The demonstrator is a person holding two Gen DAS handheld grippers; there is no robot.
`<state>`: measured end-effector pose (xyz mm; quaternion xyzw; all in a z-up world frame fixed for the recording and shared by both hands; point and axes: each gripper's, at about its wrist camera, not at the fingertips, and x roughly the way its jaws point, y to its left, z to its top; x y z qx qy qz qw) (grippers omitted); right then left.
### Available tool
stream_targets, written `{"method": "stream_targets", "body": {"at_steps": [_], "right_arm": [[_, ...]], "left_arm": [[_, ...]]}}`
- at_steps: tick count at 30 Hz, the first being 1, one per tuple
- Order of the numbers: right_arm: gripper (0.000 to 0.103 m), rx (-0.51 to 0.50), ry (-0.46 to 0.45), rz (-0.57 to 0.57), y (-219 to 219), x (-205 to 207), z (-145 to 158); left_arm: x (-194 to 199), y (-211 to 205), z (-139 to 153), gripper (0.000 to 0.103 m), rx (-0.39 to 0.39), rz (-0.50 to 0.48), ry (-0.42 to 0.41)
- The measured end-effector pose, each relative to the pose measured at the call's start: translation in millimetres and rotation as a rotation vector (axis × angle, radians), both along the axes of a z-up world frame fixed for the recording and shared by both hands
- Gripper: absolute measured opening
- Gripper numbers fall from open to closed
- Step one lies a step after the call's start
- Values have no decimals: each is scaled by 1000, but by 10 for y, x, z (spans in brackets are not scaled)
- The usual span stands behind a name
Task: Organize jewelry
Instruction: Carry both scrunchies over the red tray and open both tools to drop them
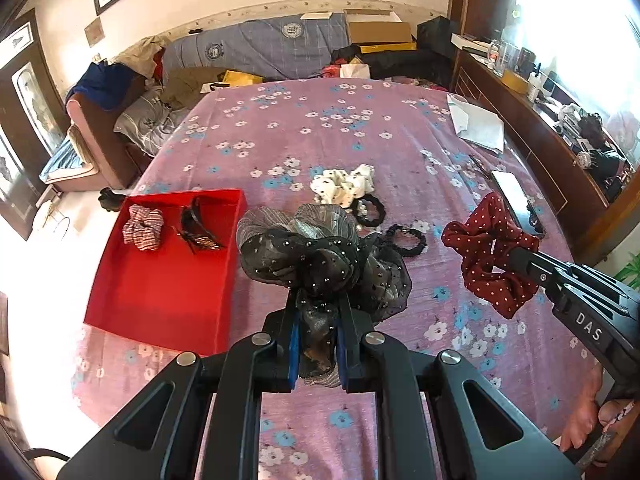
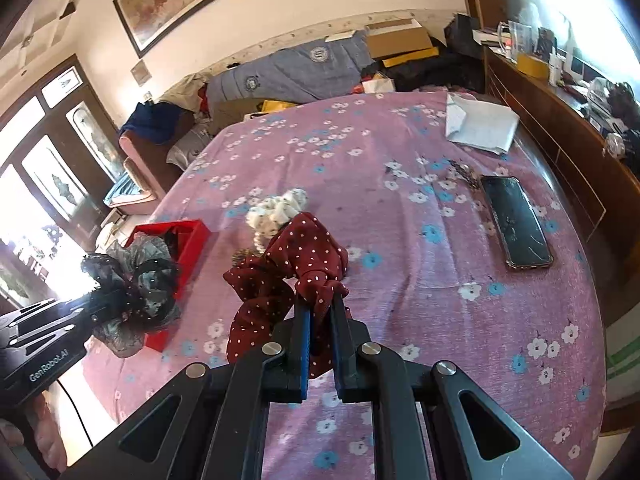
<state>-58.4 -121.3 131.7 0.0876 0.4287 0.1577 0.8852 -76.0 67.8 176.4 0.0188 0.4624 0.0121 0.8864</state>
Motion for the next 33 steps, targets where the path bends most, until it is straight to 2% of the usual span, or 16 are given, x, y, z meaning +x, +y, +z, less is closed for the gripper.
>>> {"method": "stream_targets", "body": {"at_steps": [8,21,33], "right_arm": [[10,-3,-13,62,391,-29,65],[10,1,0,158,1163,65,56],[10,-20,38,283,2095,257,-84]], "left_arm": [[-53,385,10,13,19,70,0],[-51,1384,-102,14,27,211,47],[94,2457,-442,14,14,350,119]]}}
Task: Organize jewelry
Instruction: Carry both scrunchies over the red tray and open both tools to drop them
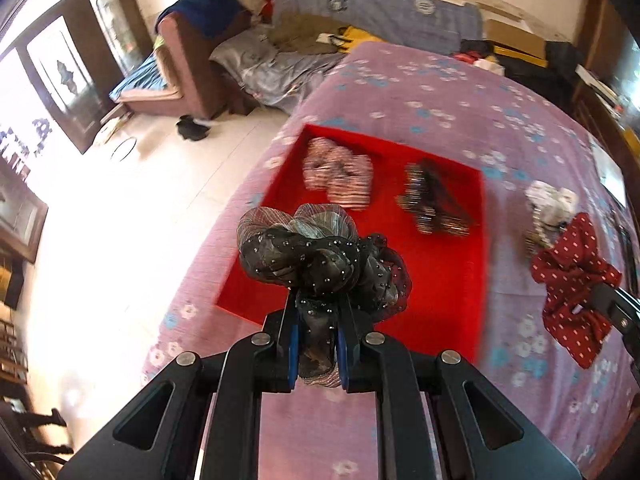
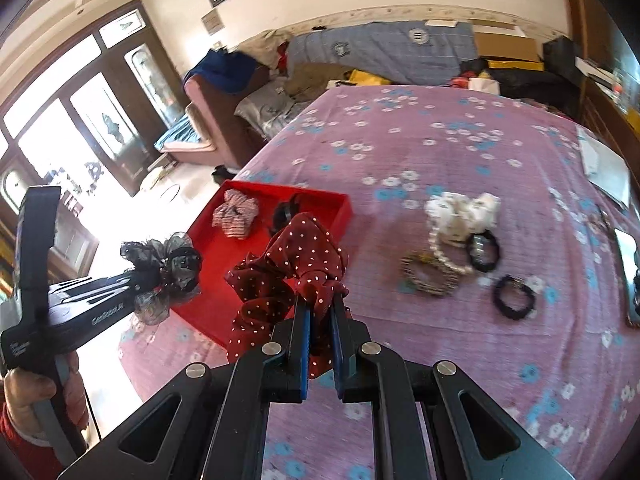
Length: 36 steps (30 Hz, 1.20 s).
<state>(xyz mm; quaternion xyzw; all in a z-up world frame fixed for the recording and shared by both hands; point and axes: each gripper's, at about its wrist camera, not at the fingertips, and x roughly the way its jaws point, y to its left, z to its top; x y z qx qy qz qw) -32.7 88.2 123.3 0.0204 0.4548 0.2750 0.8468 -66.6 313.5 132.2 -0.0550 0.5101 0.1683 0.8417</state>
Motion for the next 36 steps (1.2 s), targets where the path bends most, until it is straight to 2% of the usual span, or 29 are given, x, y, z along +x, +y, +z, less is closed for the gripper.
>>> {"method": "stream_targets", "body": {"at_steps": [6,13,28,31,36], "right_arm": [[10,-23,38,72,498,93,-198],[11,-76,97,154,1035,122,-542],[11,-117,132,234,1608,160,-884],[12,-117,139,246,1657,150,-927],[14,-101,134,264,1689,141,-923]], "left_arm": [[94,481,-197,14,-32,45,25],[252,719,-429,14,-26,39,68],[434,722,-636,17,-2,-18,99],[425,712,-602,18,-4,-23,89],[404,695,-471,27,24,-15,62]]}}
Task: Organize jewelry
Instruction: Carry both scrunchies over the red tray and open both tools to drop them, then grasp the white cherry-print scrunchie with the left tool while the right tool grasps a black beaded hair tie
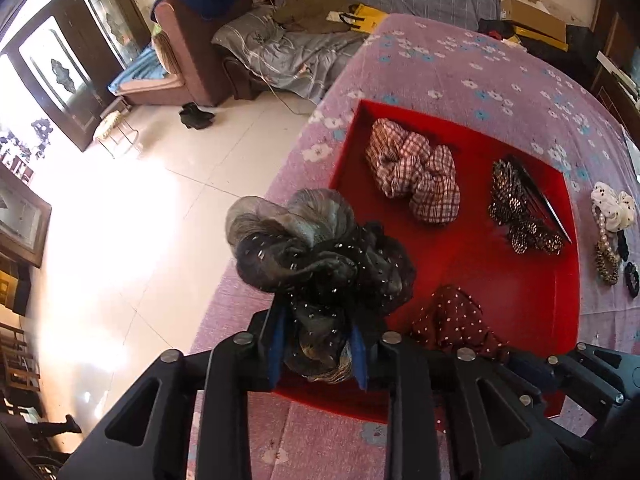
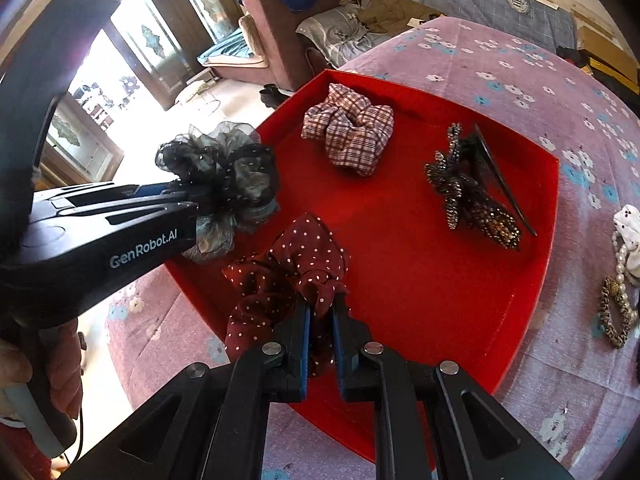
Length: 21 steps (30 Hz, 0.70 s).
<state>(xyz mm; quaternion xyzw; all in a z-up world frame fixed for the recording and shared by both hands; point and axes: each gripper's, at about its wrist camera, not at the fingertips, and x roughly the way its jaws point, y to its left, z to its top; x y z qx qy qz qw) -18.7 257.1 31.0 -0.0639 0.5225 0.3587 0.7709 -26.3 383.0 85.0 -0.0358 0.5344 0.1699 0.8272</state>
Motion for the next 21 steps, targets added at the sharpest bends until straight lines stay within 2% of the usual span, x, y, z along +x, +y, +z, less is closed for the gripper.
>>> {"method": "stream_targets", "body": {"at_steps": [2,6,11,15,18,21], "right_arm": [[15,5,-4,6,-4,-8,17],[40,34,-16,11,-42,-42,98],[43,58,-60,18,-156,-127,271],[46,86,-81,-10,-430,-172,388],[47,99,-76,-57,-747,-188,423],[47,102,-62,-118,-1100,-152,411]], "left_arm": [[-24,-7,62,33,4,2,-11],[-68,-21,222,36,17,25,-34],[-150,-26,414,41,24,74,-68],[-191,-152,597,42,19,85,-109],[-156,-407,712,44,-3,42,-137],[-50,-792,745,48,-37,-43,-147]]}}
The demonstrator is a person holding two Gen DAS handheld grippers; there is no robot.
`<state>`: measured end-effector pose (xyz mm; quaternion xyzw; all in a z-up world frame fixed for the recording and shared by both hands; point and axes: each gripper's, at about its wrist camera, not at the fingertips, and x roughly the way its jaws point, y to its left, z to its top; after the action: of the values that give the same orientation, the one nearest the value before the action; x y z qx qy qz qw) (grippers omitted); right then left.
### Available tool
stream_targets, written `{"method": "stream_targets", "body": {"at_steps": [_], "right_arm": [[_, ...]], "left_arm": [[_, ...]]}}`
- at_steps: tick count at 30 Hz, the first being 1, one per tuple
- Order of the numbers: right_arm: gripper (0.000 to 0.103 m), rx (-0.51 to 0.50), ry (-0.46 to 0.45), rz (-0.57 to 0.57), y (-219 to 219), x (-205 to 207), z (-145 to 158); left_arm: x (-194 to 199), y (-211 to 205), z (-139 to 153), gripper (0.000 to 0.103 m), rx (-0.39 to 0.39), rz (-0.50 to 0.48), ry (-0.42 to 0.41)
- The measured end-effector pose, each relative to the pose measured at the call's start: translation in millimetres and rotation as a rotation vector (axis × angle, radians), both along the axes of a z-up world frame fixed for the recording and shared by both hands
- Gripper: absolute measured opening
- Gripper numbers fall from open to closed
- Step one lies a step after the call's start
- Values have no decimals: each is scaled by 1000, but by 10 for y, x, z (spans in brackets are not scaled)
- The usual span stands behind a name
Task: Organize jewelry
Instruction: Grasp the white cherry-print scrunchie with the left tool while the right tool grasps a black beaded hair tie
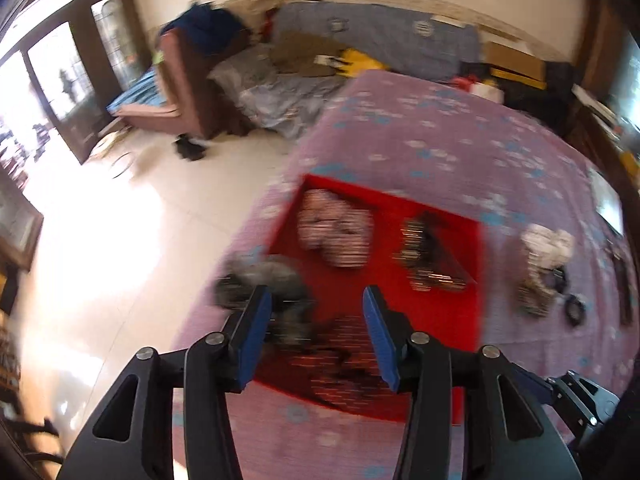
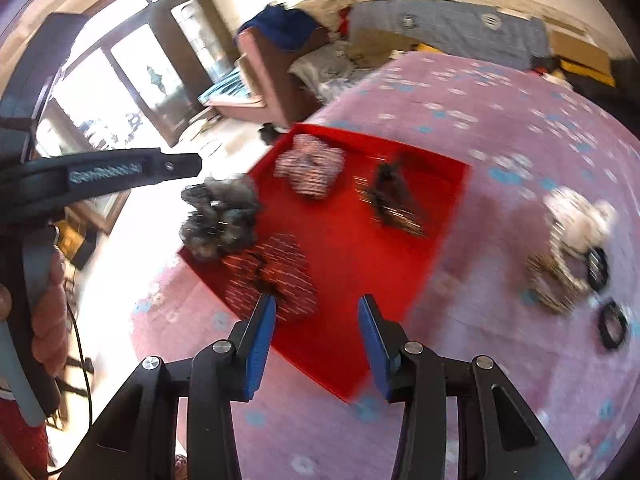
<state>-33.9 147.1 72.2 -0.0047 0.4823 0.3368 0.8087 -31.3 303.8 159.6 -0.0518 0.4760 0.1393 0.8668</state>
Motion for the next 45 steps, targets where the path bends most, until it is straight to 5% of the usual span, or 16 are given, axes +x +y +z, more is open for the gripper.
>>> {"method": "stream_targets", "body": {"at_steps": [10,19,26,34,37,40,45], "right_arm": [[47,-24,82,-340,-1653,281,-264],[46,-39,73,-482,-2501,801,-446],[46,-51,90,-435,-2482,1016,-636],[46,-94,40,-384,-2353,1039,-691],[32,-145,8,-380,-2293,1027,-699],[13,-191,-21,-389,-2277,1032,-708],[5,-168,-4,-422,-2348,1019,-680]], "left_arm": [[716,-1376,-253,48,-99,-296,38],[1550,-2012,-672,48,-176,-367,74],[1917,-2072,-1009,48,-262,-325,130],[2035,-2220,-1206,48,-254,-324,163],[2054,-2270,-1242,47,-246,-321,171],[2068,-2289,-1260,12,-261,-308,186],[1959,-2371,-1078,8,-257,-330,151]]}}
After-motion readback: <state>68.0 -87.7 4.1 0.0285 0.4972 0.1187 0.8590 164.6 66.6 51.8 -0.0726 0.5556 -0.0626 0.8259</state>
